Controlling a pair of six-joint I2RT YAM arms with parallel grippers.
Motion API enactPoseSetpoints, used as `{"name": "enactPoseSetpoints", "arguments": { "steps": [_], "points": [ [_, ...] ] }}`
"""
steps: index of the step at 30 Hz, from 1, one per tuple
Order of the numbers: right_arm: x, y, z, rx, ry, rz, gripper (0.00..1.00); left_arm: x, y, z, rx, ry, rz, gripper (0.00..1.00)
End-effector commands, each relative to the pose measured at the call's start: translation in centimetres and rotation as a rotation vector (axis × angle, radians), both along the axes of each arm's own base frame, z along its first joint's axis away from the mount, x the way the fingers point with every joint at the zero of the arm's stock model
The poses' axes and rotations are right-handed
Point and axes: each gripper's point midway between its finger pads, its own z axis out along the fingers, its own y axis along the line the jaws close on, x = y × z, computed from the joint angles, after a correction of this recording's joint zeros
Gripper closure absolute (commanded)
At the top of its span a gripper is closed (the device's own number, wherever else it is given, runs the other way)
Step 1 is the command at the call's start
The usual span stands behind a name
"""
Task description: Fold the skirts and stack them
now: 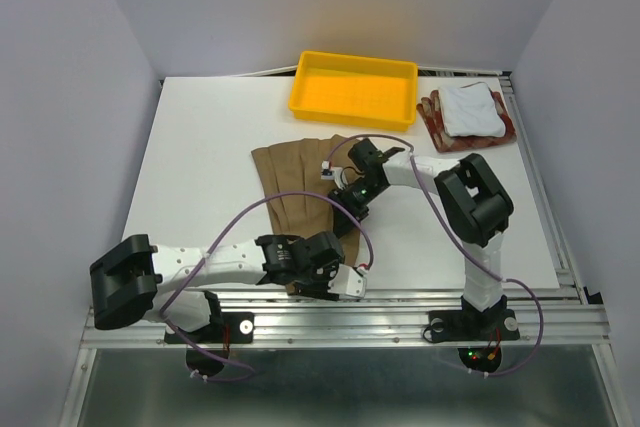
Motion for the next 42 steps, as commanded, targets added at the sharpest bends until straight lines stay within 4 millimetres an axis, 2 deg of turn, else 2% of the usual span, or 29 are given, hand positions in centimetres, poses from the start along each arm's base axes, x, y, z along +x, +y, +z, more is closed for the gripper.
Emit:
{"name": "enactPoseSetpoints", "arguments": {
  "steps": [1,3,4,7,9,11,14,17,23,24,25,26,28,30,31,32,36,39,42],
  "points": [
    [-0.9,-0.4,-1.8,-0.030,0.041,0.032,0.46,-0.1,-1.3,1.9,-0.060,-0.008,-0.037,0.36],
    [-0.7,-0.2,-2.5,-0.029,0.052,0.026,0.47,-0.1,-1.2,1.8,-0.059,-0.005,-0.028,0.35],
    [-0.7,0.0,-2.6,-0.028,0.056,0.023,0.48,-0.1,-1.3,1.9,-0.066,-0.002,-0.022,0.18],
    [-1.1,0.6,-3.1,-0.026,0.065,0.031,0.48,-0.2,-1.6,1.5,-0.070,0.006,-0.011,0.17],
    [-0.9,0.5,-3.6,-0.045,0.057,0.014,0.48,0.0,-1.7,0.4,-0.051,-0.001,0.016,0.16],
    [-0.6,0.3,-4.3,-0.070,0.046,0.004,0.48,-0.2,-1.2,-1.5,0.003,0.012,0.024,0.16],
    [-0.3,-0.3,-6.2,-0.137,0.042,-0.018,0.48,-0.7,-0.4,-3.7,0.068,0.020,0.009,0.17],
    [0.2,-0.5,-7.3,-0.178,0.032,-0.050,0.48,-1.4,0.4,-5.1,0.109,0.028,-0.002,0.18],
    [1.5,-0.6,-9.0,-0.240,0.011,-0.097,0.52,-0.6,0.7,-6.1,0.144,-0.028,0.056,0.18],
    [1.5,-0.6,-9.2,-0.240,0.011,-0.097,0.52,-0.1,0.8,-6.0,0.146,-0.050,0.092,0.19],
    [1.5,-0.5,-9.1,-0.236,0.014,-0.097,0.52,0.1,0.6,-6.0,0.143,-0.059,0.105,0.28],
    [1.5,-0.5,-9.0,-0.234,0.013,-0.097,0.52,0.3,0.5,-5.8,0.139,-0.068,0.114,0.33],
    [1.5,-0.6,-8.9,-0.235,0.005,-0.093,0.52,0.6,0.7,-5.4,0.141,-0.087,0.122,0.55],
    [1.6,-0.6,-8.4,-0.226,-0.011,-0.088,0.52,0.5,0.5,-4.7,0.132,-0.079,0.114,0.67],
    [1.5,-0.6,-8.3,-0.224,-0.011,-0.087,0.52,0.2,0.9,-4.5,0.149,-0.065,0.101,0.70],
    [1.6,-0.6,-8.1,-0.219,-0.016,-0.085,0.52,-0.1,1.0,-4.2,0.153,-0.053,0.091,0.69],
    [1.8,-0.2,-7.1,-0.189,-0.030,-0.078,0.52,-1.7,0.2,-2.2,0.101,0.024,0.032,0.71],
    [2.0,0.2,-5.9,-0.154,-0.049,-0.062,0.52,-2.3,-0.1,-0.7,0.092,0.047,-0.013,0.79],
    [2.5,0.9,-3.7,-0.103,-0.082,-0.050,0.50,-3.0,-0.2,1.0,0.076,0.084,-0.060,0.88]
  ]
}}
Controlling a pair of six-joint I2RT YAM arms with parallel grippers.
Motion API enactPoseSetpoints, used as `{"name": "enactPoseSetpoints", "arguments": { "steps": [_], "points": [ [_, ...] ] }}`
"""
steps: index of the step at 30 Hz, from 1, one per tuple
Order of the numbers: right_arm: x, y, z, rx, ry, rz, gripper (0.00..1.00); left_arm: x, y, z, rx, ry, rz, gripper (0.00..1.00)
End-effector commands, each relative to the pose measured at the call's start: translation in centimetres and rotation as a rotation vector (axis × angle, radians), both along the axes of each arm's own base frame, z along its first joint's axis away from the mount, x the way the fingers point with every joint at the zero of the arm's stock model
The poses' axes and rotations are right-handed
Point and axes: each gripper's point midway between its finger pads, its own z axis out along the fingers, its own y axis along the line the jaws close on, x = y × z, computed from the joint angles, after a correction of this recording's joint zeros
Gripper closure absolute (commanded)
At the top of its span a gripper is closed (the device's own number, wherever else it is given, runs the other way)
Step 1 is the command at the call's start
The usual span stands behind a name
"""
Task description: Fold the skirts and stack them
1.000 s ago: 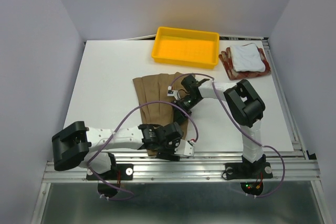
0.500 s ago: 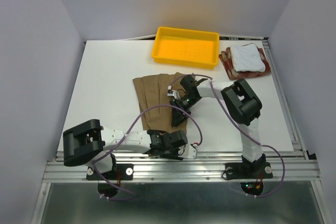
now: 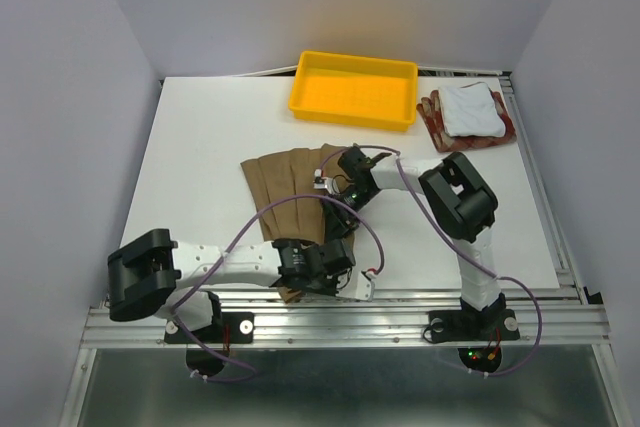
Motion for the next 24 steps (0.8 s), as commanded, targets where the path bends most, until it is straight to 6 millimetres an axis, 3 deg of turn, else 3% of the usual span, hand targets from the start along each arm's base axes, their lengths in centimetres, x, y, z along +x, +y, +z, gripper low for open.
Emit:
{"name": "enactPoseSetpoints", "arguments": {
  "steps": [1,6,10,13,14,15,16,17,18,22,24],
  "points": [
    [4.7,-0.9,-2.0,-0.073,-0.323,0.020,0.48,-2.6,0.4,3.2,-0.013,0.127,-0.105,0.89],
    [9.9,0.5,3.1,0.000,-0.497,-0.033,0.35,-5.0,-0.1,7.2,-0.088,0.278,-0.193,1.00],
    [16.3,1.7,6.1,0.011,-0.664,-0.092,0.30,-6.8,0.3,8.8,-0.077,0.370,-0.260,1.00],
    [18.7,2.4,4.8,-0.015,-0.704,-0.094,0.28,-7.5,0.2,9.8,-0.097,0.409,-0.280,1.00],
    [20.5,2.5,5.3,-0.020,-0.744,-0.116,0.27,-7.6,0.5,9.9,-0.084,0.427,-0.278,1.00],
    [21.2,2.5,3.8,-0.050,-0.742,-0.116,0.27,-7.7,0.4,10.4,-0.079,0.458,-0.271,1.00],
    [21.6,2.7,4.5,-0.040,-0.757,-0.122,0.27,-7.9,0.0,10.9,-0.098,0.466,-0.281,1.00],
    [21.9,2.8,3.0,-0.060,-0.741,-0.123,0.26,-7.5,0.0,11.3,-0.089,0.489,-0.265,1.00],
    [22.2,3.1,3.0,-0.052,-0.742,-0.127,0.26,-7.6,-0.1,11.8,-0.099,0.520,-0.270,1.00],
    [20.5,3.2,0.2,-0.033,-0.655,-0.090,0.28,-5.7,-0.2,13.8,-0.131,0.576,-0.225,1.00],
    [19.3,3.0,-1.1,-0.030,-0.611,-0.067,0.34,-3.8,-0.8,14.7,-0.152,0.562,-0.200,1.00]
  ]
}}
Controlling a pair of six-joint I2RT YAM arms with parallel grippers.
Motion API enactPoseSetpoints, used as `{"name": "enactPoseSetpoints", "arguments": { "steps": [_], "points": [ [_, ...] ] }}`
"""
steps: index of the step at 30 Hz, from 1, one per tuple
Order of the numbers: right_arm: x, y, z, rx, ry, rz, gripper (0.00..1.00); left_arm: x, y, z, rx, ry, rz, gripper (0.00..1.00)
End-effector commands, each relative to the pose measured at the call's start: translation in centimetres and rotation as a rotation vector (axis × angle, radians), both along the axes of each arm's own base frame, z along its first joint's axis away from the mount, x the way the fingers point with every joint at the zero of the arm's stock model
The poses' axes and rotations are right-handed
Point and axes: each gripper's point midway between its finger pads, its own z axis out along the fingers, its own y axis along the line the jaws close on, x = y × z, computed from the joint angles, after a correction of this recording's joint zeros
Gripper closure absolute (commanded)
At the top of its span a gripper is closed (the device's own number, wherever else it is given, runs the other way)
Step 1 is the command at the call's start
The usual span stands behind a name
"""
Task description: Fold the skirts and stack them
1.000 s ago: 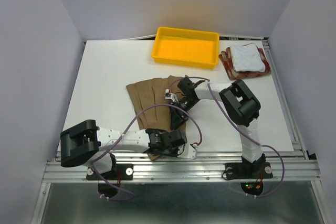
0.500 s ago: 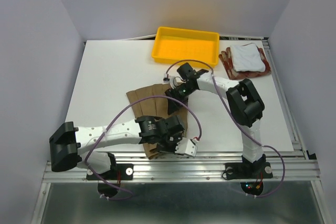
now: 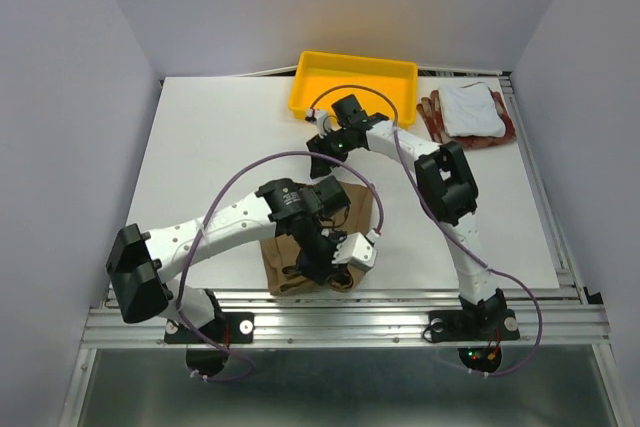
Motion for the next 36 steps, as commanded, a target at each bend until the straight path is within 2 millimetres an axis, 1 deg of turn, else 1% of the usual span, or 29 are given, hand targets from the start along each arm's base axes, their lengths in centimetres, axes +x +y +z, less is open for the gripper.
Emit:
{"name": "enactPoseSetpoints", "arguments": {
  "steps": [1,2,3,4,5,6,7,8,10,11,12,13,14,16,17,20,21,24,26,29,31,33,34,36],
  "points": [
    [-2.9,-0.4,-3.2,-0.019,0.100,0.057,0.38,1.0,-0.1,3.3,-0.051,0.067,-0.026,1.00],
    [-3.8,-0.2,-3.7,-0.018,0.121,0.076,0.46,1.7,-0.4,3.4,-0.056,0.063,-0.014,1.00],
    [-4.5,-0.3,-3.9,-0.015,0.143,0.085,0.49,3.2,-0.8,3.7,-0.059,0.038,0.016,1.00],
    [-5.3,-0.1,-4.2,-0.013,0.158,0.099,0.53,4.0,-0.9,3.8,-0.065,0.019,0.017,1.00],
    [-6.4,-0.5,-4.9,-0.015,0.194,0.107,0.61,4.8,-1.1,3.6,-0.062,0.006,0.022,1.00],
    [-6.8,-0.6,-5.1,-0.008,0.202,0.113,0.63,5.6,-1.4,4.0,-0.072,-0.021,0.026,1.00],
    [-7.5,-0.3,-4.8,0.002,0.206,0.127,0.65,6.9,-1.1,3.8,-0.059,-0.054,0.044,1.00],
    [-8.4,-0.5,-5.1,0.009,0.235,0.137,0.68,7.9,-1.2,3.3,-0.048,-0.069,0.041,1.00],
    [-8.9,-0.4,-4.6,0.031,0.240,0.149,0.69,10.4,-1.1,3.7,-0.052,-0.112,0.078,1.00],
    [-9.4,-0.2,-4.7,0.031,0.246,0.160,0.70,11.3,-1.2,3.4,-0.050,-0.124,0.074,1.00],
    [-9.7,-0.3,-4.7,0.033,0.253,0.164,0.70,12.5,-1.2,3.8,-0.058,-0.151,0.082,1.00],
    [-9.8,-0.3,-4.5,0.039,0.253,0.170,0.71,13.7,-0.9,3.8,-0.056,-0.165,0.106,1.00],
    [-9.9,-0.3,-4.6,0.040,0.253,0.173,0.71,14.8,-1.0,3.7,-0.054,-0.180,0.105,0.99],
    [-10.2,-0.4,-4.5,0.044,0.257,0.182,0.71,16.5,-0.5,3.3,-0.038,-0.205,0.119,0.99],
    [-10.3,-0.4,-4.5,0.049,0.262,0.186,0.71,17.8,-0.2,3.0,-0.029,-0.212,0.140,0.99],
    [-10.6,-0.3,-4.3,0.059,0.270,0.195,0.71,20.1,0.2,2.5,-0.018,-0.245,0.142,0.99],
    [-10.6,-0.3,-4.4,0.061,0.271,0.197,0.71,21.2,0.4,2.3,-0.017,-0.251,0.154,0.99],
    [-10.6,-0.2,-4.5,0.064,0.274,0.200,0.71,22.8,0.2,1.6,-0.015,-0.274,0.151,0.97],
    [-10.5,-0.1,-4.5,0.065,0.274,0.200,0.71,23.4,0.1,1.0,-0.014,-0.281,0.140,0.97],
    [-10.5,-0.1,-4.6,0.065,0.273,0.202,0.71,24.5,0.1,-0.4,-0.005,-0.303,0.138,0.95],
    [-10.4,0.0,-4.7,0.065,0.275,0.199,0.70,24.8,0.3,-1.4,-0.001,-0.310,0.136,0.93],
    [-10.1,0.0,-4.7,0.062,0.270,0.194,0.68,24.4,0.5,-2.5,0.013,-0.294,0.120,0.89],
    [-10.0,0.0,-4.8,0.056,0.268,0.189,0.66,24.3,0.5,-2.8,0.013,-0.286,0.120,0.88],
    [-9.5,-0.1,-4.9,0.036,0.250,0.173,0.59,24.2,0.6,-3.2,0.013,-0.281,0.121,0.81]
  ]
}}
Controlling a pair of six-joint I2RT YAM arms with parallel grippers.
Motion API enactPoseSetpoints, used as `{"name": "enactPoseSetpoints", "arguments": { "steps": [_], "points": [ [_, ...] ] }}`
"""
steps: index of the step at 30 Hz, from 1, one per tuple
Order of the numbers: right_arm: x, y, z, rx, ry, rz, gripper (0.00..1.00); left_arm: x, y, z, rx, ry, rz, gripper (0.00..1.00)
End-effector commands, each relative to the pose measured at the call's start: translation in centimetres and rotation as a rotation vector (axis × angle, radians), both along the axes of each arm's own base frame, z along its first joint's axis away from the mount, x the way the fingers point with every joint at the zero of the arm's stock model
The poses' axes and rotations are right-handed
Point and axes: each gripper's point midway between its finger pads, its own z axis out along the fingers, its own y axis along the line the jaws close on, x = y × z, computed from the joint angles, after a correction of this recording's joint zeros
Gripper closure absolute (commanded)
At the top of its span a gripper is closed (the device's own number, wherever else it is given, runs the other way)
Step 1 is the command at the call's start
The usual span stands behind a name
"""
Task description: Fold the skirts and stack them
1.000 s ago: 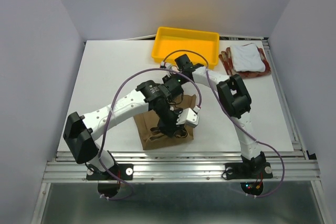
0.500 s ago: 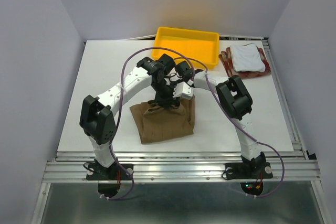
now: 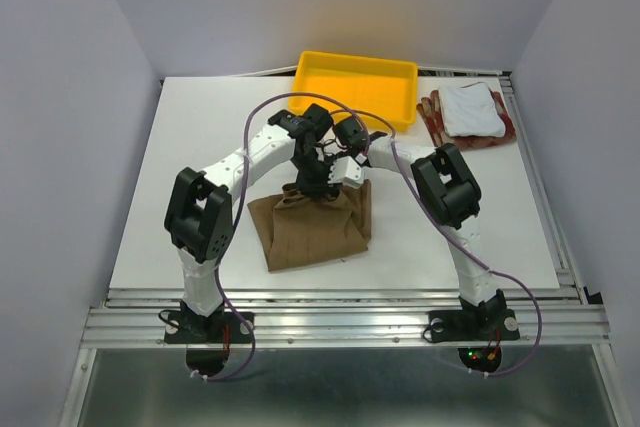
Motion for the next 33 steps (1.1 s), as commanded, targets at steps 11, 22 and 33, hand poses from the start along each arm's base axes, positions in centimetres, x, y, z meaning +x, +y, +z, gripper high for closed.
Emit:
{"name": "enactPoseSetpoints", "arguments": {
  "steps": [11,22,33],
  "points": [
    [8.5,-3.7,2.6,-0.153,-0.147,-0.263,0.21,3.5,1.2,4.5,-0.054,-0.123,0.097,0.43],
    [13.4,-10.0,12.7,-0.141,-0.320,-0.449,0.23,5.9,4.0,10.8,-0.232,-0.108,0.439,0.37],
    [-5.3,-3.7,14.0,0.107,0.121,-0.181,0.38,-1.2,3.2,0.8,-0.376,0.395,0.910,0.67]
  ]
}}
